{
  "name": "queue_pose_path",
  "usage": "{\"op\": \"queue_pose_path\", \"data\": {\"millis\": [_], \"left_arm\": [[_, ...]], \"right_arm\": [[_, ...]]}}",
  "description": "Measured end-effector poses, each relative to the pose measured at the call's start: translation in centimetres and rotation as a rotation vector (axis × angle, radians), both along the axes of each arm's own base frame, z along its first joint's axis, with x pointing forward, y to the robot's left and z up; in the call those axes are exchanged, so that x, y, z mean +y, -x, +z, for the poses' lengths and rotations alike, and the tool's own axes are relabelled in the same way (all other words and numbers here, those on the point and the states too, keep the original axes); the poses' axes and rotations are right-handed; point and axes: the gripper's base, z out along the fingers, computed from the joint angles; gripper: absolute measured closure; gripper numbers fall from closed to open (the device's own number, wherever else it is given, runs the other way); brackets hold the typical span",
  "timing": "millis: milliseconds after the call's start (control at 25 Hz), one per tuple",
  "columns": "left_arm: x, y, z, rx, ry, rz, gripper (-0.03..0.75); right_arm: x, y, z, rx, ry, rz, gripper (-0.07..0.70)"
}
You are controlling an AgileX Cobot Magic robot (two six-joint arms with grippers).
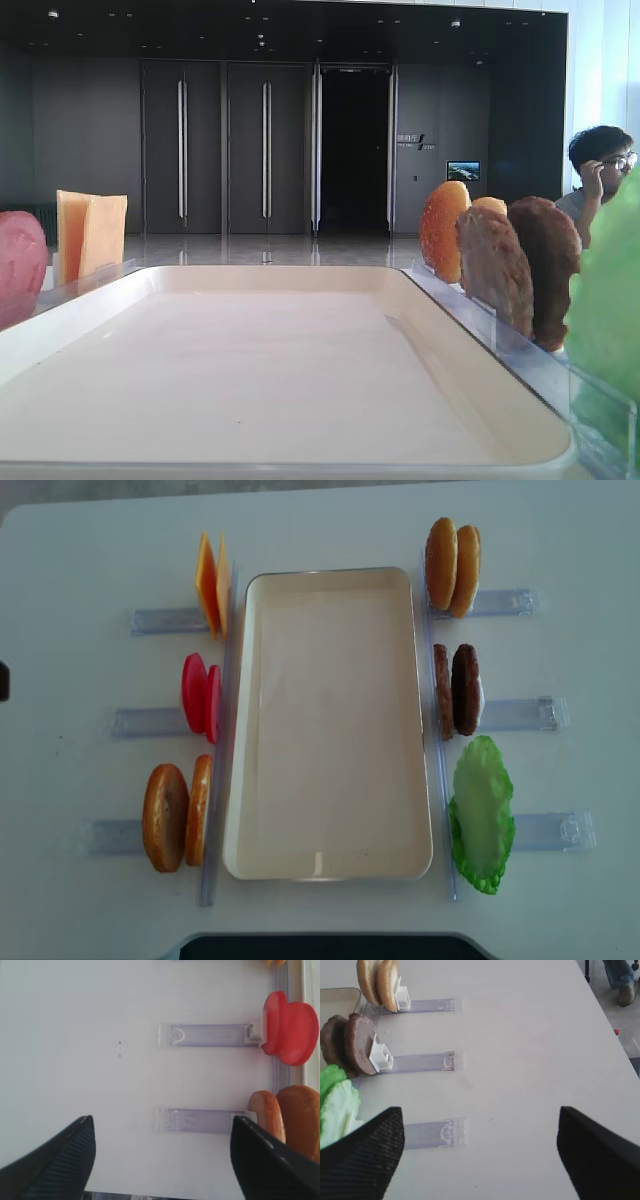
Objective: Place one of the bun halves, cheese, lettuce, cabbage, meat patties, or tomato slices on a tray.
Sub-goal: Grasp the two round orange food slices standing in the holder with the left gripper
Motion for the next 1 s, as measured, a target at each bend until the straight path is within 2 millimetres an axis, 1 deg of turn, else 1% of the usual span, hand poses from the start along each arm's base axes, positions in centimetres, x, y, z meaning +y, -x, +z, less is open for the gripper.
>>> {"op": "queue_pose_path", "data": {"millis": [160, 240, 1000], "left_arm": [[-0.1, -2.0, -1.3, 0.076, 0.02, 0.01, 0.073], [-0.2, -2.5, -1.6, 0.094, 0.042, 0.02, 0.073], [-1.1, -2.5, -1.7, 0.086, 0.18, 0.079, 0.073]], "right_arm": [[0.0, 0.0, 0.0, 0.0, 0.0, 0.0, 0.042], [0.0, 0.0, 0.0, 0.0, 0.0, 0.0, 0.042], [0.0, 0.0, 0.0, 0.0, 0.0, 0.0, 0.042]]}}
